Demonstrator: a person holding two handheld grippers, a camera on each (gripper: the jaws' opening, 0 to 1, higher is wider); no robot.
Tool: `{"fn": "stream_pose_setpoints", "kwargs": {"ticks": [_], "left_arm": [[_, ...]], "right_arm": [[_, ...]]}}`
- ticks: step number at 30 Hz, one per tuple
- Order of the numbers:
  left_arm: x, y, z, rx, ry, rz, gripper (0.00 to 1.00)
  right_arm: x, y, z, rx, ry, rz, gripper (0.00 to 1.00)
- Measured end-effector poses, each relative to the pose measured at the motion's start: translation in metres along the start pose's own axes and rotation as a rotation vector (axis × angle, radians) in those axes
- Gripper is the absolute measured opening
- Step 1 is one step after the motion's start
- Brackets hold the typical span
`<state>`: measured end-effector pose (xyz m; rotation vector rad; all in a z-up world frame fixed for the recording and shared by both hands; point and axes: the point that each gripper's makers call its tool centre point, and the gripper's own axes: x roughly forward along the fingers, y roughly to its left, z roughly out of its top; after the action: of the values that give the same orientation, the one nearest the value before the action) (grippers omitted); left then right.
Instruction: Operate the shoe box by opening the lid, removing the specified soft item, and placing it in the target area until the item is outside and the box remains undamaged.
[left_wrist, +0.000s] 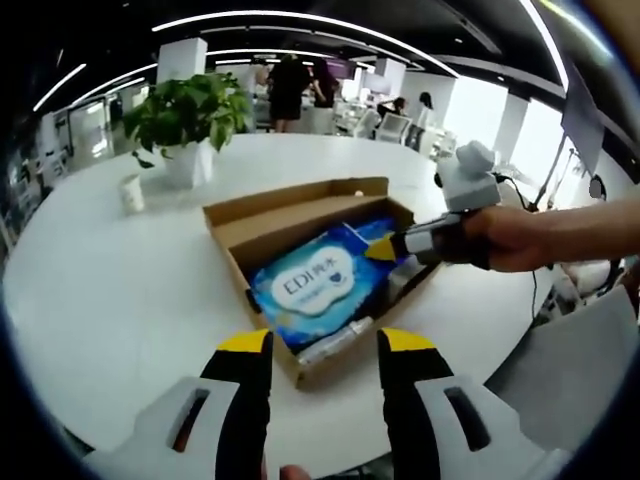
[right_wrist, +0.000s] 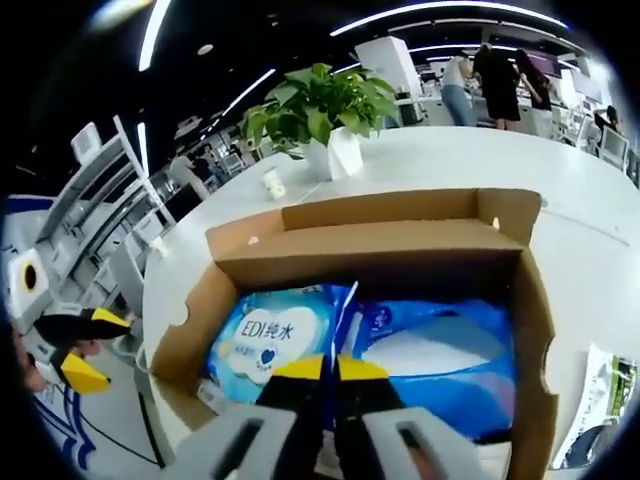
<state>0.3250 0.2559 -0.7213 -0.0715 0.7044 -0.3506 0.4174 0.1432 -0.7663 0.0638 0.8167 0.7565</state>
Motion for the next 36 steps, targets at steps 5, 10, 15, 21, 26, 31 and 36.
{"fn": "stream_pose_setpoints", "kwargs": {"ticks": [5,10,15,21,26,31,36], "left_arm": [[0.002,0.002,0.001,0.0,0.001,-0.002,0.43],[0.002,0.0,0.008,0.004,-0.01,-0.006,0.42],[0.002,-0.004,0.01,0.007,-0.011,-0.012,0.42],[0.003,-0.005,0.007,0.005,-0.003,-0.024,0.43],[0.002,0.0,0.006,0.008,0.002,-0.018,0.43],[0.002,0.0,0.006,0.007,0.002,-0.017,0.42],[0.009,-0.003,0.007,0.008,0.004,-0.027,0.42]], "right_arm": [[-0.001,0.0,0.003,0.013,-0.01,-0.005,0.0],[0.002,-0.004,0.003,0.03,0.006,0.021,0.0],[0.007,-0.006,-0.002,0.041,0.049,0.026,0.1],[0.024,-0.007,-0.008,-0.035,0.106,0.02,0.16],[0.034,-0.02,-0.002,-0.039,0.089,0.014,0.0],[0.035,-0.024,0.005,-0.029,0.057,0.024,0.0],[0.026,-0.029,0.015,-0.022,0.017,0.014,0.0]]}}
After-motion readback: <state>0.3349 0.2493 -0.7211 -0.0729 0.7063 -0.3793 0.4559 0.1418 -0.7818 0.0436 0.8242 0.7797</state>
